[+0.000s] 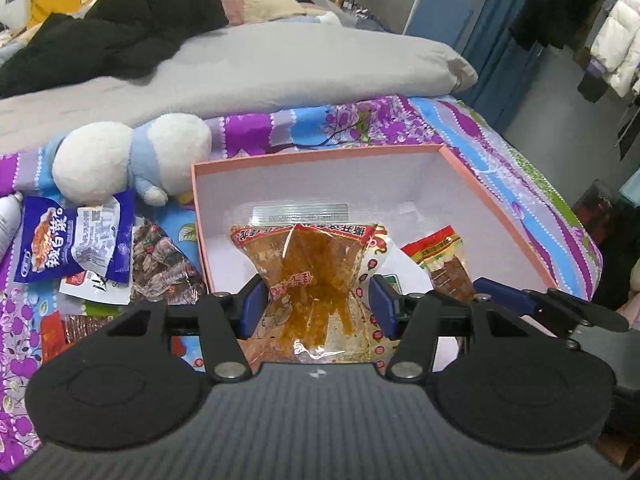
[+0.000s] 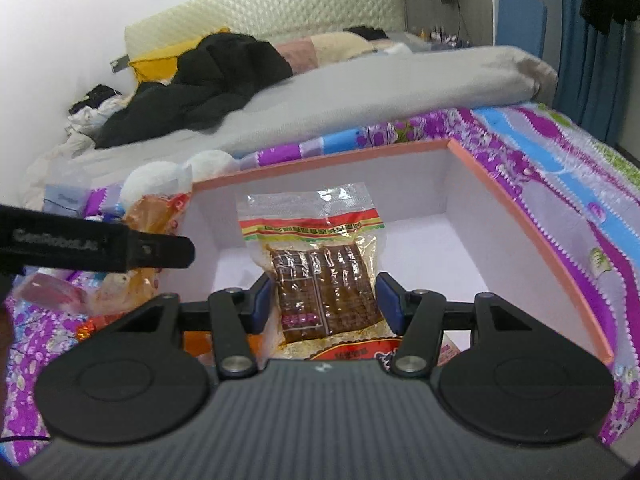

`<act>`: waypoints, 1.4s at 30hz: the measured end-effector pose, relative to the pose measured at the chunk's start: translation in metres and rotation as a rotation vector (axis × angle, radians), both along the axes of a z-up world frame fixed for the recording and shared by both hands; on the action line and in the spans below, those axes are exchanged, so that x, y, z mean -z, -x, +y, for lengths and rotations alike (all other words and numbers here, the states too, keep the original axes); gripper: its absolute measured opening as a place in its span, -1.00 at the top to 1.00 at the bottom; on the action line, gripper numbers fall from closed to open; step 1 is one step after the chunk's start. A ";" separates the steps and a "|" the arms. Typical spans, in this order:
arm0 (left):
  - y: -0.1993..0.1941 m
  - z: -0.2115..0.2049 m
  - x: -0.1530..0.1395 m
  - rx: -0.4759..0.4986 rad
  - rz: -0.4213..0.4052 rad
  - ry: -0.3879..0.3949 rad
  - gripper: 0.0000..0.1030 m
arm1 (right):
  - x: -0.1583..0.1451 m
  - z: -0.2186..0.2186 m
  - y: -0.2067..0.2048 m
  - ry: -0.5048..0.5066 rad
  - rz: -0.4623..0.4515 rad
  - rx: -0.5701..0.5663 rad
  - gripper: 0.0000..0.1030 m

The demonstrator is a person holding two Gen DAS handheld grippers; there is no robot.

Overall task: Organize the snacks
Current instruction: 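Lower both packs into the pink box and open both tools, then raise both open tools out of the pink box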

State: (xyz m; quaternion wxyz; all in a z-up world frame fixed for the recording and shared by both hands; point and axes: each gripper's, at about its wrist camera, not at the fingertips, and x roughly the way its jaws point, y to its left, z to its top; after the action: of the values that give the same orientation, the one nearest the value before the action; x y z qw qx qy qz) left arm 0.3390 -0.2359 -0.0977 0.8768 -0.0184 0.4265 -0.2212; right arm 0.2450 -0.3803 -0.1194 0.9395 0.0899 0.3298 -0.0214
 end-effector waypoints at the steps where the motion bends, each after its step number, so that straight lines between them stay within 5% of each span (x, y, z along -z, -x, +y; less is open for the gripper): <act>1: -0.003 0.000 0.003 -0.002 0.006 -0.003 -0.19 | 0.004 -0.001 -0.004 -0.003 0.011 0.003 -0.13; 9: -0.012 -0.002 0.010 0.002 0.006 -0.026 -0.26 | 0.018 -0.008 -0.012 -0.034 0.064 0.041 -0.12; 13: -0.009 0.001 0.004 -0.010 0.001 -0.026 -0.51 | 0.014 -0.007 -0.009 -0.030 0.057 0.046 -0.58; 19: 0.009 0.011 -0.018 -0.003 -0.042 -0.007 -0.51 | 0.000 -0.004 0.003 -0.032 0.027 0.042 -0.58; 42: 0.166 0.108 -0.089 -0.039 -0.218 0.046 -0.51 | -0.057 0.066 0.123 -0.022 -0.135 0.023 -0.58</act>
State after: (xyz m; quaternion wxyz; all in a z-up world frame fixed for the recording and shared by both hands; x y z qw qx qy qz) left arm 0.1726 -0.1280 -0.0085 0.9215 -0.0225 0.3229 -0.2146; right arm 0.1222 -0.3142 -0.0626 0.9583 0.1051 0.2646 -0.0223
